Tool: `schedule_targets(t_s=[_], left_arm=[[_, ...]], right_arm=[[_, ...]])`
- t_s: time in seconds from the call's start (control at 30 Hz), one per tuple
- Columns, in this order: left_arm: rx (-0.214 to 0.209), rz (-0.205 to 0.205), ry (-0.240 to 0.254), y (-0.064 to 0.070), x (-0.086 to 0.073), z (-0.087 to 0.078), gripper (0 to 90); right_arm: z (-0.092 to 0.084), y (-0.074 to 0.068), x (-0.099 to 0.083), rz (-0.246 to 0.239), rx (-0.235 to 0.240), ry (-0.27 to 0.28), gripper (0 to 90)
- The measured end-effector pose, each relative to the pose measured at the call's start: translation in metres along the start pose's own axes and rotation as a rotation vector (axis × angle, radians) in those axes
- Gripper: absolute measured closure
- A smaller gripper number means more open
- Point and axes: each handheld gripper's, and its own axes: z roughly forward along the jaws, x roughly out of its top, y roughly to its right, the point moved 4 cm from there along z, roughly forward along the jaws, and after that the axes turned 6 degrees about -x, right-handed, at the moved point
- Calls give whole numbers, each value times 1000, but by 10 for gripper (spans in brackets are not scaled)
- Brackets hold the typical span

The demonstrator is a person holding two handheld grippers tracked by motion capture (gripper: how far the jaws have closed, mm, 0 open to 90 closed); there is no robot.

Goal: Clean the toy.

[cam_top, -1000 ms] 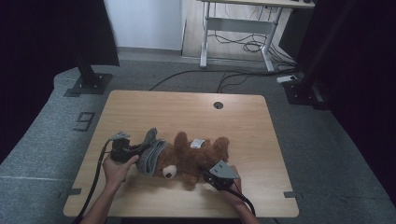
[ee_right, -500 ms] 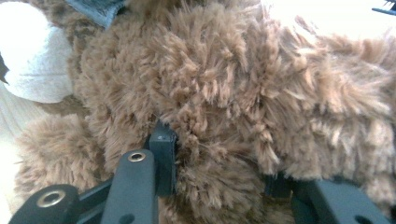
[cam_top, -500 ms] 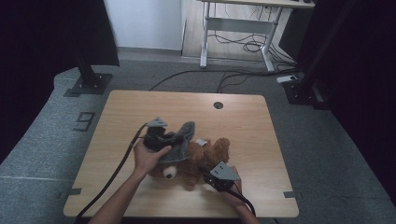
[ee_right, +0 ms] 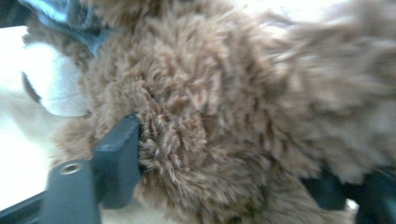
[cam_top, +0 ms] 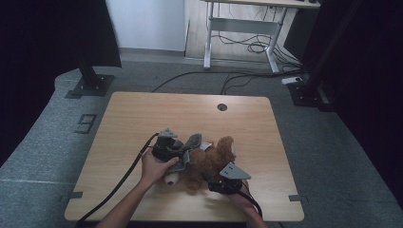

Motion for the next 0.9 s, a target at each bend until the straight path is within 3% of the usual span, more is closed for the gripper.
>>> schedule_targets(t_s=[0.13, 0.3, 0.37, 0.43, 0.57, 0.63, 0.7, 0.73, 0.8, 0.83, 0.9], left_arm=[[-1, 18, 32, 6, -9, -3, 788], [-24, 38, 51, 15, -19, -8, 788], [-24, 42, 57, 17, -21, -8, 788], [-17, 46, 61, 18, -22, -7, 789], [-21, 53, 67, 21, -24, -7, 789], [-29, 55, 71, 21, -25, -8, 789], [-37, 52, 79, 22, -27, -9, 789], [-43, 51, 81, 22, -28, -9, 789], [-47, 59, 93, 23, -30, -11, 789], [-48, 66, 103, 23, -32, -12, 788], [-47, 78, 122, 24, -34, -12, 788]], right_arm=[[-19, 17, 6, 84, 26, 22, 158], [-44, 45, 15, 165, 20, 68, 127], [-50, 50, 21, 180, 27, 80, 110], [-52, 50, 30, 165, 24, 78, 109], [-47, 42, 53, 143, 83, 90, 105], [-42, 38, 59, 135, 125, 62, 122], [-31, 33, 57, 109, 153, -19, 126], [-22, 29, 50, 89, 175, -84, 129], [-8, 20, 33, 56, 176, -194, 128], [-3, 13, 21, 61, 205, -231, 130], [2, 7, 8, 68, 180, -242, 165]])
